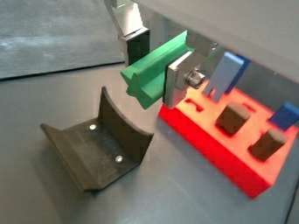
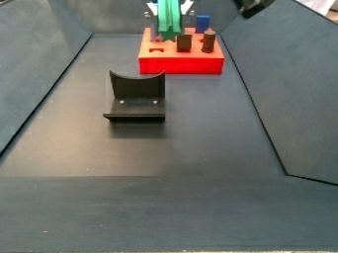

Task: Pick up the star object. Move up. Place the star object on the fixture. Regrasp the star object. Move to above the board. Insert the star object.
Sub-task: Place the star object on the fixture.

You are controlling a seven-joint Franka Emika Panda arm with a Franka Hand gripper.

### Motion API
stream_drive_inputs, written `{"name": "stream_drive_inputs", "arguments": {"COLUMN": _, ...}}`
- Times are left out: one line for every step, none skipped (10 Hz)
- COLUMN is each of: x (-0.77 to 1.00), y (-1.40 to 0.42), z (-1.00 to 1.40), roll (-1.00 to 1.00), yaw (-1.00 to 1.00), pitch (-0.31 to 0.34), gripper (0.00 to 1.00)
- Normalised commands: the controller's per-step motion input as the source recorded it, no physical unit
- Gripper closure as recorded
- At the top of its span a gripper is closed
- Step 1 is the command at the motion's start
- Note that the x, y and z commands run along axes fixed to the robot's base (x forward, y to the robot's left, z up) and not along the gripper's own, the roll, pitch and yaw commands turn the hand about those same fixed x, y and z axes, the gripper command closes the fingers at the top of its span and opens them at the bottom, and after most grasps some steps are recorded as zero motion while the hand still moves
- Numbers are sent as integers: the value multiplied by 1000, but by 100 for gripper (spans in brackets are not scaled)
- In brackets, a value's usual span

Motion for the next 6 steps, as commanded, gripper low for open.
{"name": "stream_drive_inputs", "arguments": {"x": 1000, "y": 114, "z": -29, "roll": -562, "yaw": -131, "pitch": 131, "gripper": 100}}
{"name": "stream_drive_inputs", "arguments": {"x": 912, "y": 79, "z": -23, "roll": -312, "yaw": -125, "pitch": 91, "gripper": 100}}
{"name": "stream_drive_inputs", "arguments": {"x": 865, "y": 62, "z": -18, "roll": -238, "yaw": -117, "pitch": 82, "gripper": 100}}
{"name": "stream_drive_inputs", "arguments": {"x": 760, "y": 45, "z": -15, "roll": -182, "yaw": -104, "pitch": 55, "gripper": 100}}
{"name": "stream_drive_inputs", "arguments": {"x": 674, "y": 44, "z": -17, "roll": -178, "yaw": -90, "pitch": 48, "gripper": 100}}
{"name": "stream_drive_inputs", "arguments": {"x": 598, "y": 44, "z": -18, "roll": -176, "yaw": -80, "pitch": 50, "gripper": 100}}
